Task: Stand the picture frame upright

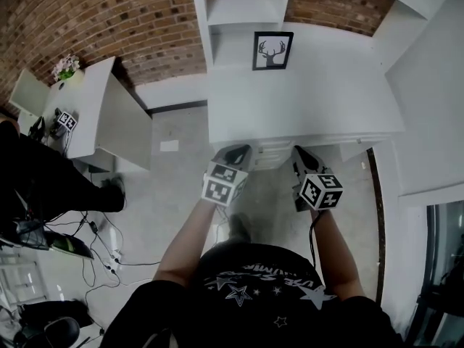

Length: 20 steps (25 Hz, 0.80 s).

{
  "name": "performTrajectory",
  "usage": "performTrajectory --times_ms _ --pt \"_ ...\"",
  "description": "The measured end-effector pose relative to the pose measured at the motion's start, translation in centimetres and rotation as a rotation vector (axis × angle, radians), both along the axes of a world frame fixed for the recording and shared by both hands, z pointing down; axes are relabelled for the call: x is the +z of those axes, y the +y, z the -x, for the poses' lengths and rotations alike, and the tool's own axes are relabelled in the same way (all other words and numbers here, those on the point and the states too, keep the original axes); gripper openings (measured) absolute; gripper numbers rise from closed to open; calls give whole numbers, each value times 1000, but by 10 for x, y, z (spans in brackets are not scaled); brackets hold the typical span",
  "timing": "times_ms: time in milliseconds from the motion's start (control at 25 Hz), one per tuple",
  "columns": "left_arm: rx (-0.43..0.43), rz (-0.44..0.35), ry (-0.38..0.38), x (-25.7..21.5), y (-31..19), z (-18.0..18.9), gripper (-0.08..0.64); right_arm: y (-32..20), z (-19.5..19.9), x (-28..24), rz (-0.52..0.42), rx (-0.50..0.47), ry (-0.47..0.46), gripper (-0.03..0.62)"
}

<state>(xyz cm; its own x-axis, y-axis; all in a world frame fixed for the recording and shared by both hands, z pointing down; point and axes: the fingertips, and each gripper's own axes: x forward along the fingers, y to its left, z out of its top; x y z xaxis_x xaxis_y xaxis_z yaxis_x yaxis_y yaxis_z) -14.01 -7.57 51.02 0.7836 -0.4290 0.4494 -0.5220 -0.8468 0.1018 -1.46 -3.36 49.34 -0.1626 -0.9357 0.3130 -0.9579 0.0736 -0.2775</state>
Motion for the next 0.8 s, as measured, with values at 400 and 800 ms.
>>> performTrajectory --times_ms 400,800 --pt "-80 -4 7 -14 76 4 21 87 11 -1 1 -49 0 15" --pt "-89 5 16 -17 168 -1 21 183 6 -2 -6 -44 17 15"
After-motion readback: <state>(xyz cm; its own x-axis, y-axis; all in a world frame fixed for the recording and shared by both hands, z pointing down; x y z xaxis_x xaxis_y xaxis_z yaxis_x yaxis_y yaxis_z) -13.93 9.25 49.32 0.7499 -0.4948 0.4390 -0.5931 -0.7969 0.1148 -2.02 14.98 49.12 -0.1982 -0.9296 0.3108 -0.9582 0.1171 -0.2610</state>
